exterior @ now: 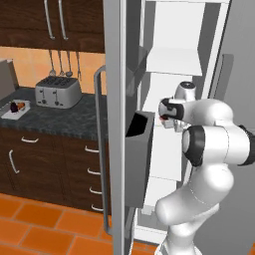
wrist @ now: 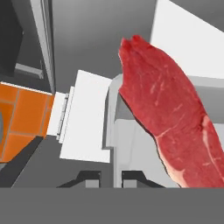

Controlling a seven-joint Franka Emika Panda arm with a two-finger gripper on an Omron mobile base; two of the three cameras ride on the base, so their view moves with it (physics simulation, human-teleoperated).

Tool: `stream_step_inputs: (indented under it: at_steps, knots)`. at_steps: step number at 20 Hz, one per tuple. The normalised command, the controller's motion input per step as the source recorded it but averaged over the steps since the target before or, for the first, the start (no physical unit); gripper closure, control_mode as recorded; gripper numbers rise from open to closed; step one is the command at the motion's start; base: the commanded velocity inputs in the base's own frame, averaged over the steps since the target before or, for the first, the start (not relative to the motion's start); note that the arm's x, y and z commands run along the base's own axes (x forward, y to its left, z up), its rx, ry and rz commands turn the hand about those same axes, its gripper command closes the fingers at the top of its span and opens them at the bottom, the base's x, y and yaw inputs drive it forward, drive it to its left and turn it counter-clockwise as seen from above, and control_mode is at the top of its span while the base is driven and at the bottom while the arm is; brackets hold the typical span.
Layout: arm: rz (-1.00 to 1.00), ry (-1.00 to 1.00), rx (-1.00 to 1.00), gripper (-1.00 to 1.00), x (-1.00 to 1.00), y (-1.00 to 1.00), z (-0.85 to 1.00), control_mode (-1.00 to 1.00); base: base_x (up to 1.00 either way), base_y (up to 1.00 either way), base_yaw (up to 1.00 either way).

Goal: Take the meat container that has the steak and place it on the second highest rack of the freezer. Then take the vegetable container that has the eggplant and bell pepper and place it on the highest rack of the freezer.

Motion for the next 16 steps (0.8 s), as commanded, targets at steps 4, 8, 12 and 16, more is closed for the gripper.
stream_step_inputs:
  at_steps: [4,8,12,16]
  knots:
    - [0.00,0.00,0.00,1.00,0.76,-0.01,-0.07,-1.00,0.00,0.00,0.00]
    - [0.02,0.00,0.00,1.00,0.58,0.00,0.00,-1.00,0.00,0.00,0.00]
    - [0.00,0.00,0.00,1.00,0.41,0.00,-0.04,-1.00,0.00,0.00,0.00]
    - [0.01,0.00,0.00,1.00,0.33,0.00,-0.47,-1.00,0.00,0.00,0.00]
